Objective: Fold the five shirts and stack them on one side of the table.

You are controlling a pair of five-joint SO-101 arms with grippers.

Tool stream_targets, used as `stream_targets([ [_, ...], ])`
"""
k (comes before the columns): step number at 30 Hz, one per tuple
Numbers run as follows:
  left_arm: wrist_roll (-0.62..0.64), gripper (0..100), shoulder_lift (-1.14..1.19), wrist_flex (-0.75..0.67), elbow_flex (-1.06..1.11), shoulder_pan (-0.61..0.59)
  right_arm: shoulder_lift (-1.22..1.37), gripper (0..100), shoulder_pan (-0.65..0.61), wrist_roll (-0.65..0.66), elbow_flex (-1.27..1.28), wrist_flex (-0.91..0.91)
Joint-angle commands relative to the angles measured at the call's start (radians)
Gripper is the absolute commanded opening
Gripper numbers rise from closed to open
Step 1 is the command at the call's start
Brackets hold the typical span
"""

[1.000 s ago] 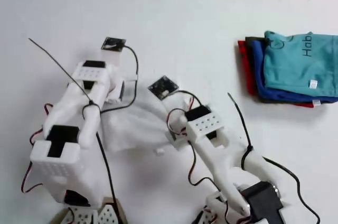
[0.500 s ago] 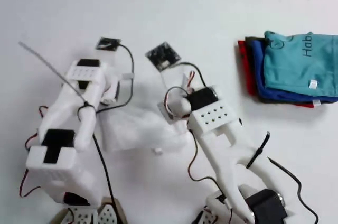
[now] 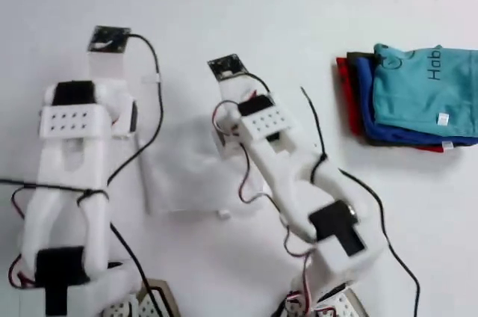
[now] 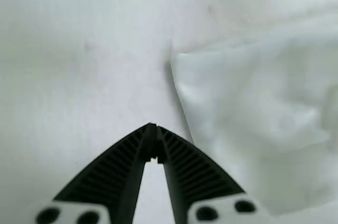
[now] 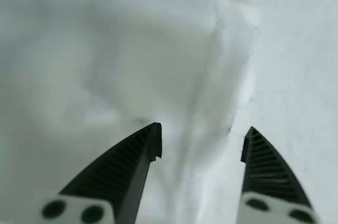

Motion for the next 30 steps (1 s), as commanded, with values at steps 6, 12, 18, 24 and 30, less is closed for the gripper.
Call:
stream_targets([
  [6,-0.011,3,-0.084,0.012,0.047,-0.094,0.24,25.1,0.005,-0.029,-0.255,0.102],
  [12,-0.052,3,-0.087,0.012,0.045,-0.127,0.423,25.1,0.025,-0.055,-0.413,0.225],
  [18,-0.054,3,-0.087,0.011,0.044,-0.127,0.562,23.6,0.045,-0.054,-0.598,0.397],
  [24,-0.054,3,-0.087,0.011,0.044,-0.127,0.661,3.6,0.042,0.086,-0.7,0.515],
  [30,-0.054,3,-0.087,0.011,0.048,-0.127,0.604,2.0,0.113,0.147,-0.767,0.564],
])
